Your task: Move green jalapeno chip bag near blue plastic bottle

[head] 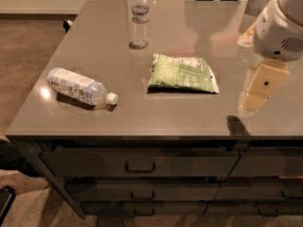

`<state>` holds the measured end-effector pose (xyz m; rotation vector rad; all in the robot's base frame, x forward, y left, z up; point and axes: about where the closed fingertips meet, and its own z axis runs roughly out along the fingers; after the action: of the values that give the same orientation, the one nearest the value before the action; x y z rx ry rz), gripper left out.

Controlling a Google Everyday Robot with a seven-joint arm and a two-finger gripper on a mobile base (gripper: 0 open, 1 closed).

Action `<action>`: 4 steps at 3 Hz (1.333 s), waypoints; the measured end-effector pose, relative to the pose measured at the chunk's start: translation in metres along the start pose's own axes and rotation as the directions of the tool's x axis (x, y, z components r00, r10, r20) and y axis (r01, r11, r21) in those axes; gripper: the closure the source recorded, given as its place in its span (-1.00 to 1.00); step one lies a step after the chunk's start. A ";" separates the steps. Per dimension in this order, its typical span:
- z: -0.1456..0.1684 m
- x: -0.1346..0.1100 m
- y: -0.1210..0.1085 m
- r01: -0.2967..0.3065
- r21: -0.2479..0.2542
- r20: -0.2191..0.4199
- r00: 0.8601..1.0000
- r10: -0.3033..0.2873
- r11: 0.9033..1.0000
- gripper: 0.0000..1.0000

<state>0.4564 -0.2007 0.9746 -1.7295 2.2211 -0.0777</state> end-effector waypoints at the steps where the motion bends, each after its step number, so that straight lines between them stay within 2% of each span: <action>1: 0.021 -0.022 -0.022 0.003 -0.026 0.031 1.000 -0.002 1.000 -1.00; 2: 0.052 -0.045 -0.057 -0.008 -0.057 0.068 0.998 0.012 0.998 -1.00; 4: 0.097 -0.072 -0.095 -0.033 -0.102 0.097 0.994 0.043 0.994 -1.00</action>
Offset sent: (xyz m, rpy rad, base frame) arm 0.1089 0.0468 -0.0375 0.1120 0.0633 0.0267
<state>0.5882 -0.1421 0.9208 -1.7014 2.2193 0.1282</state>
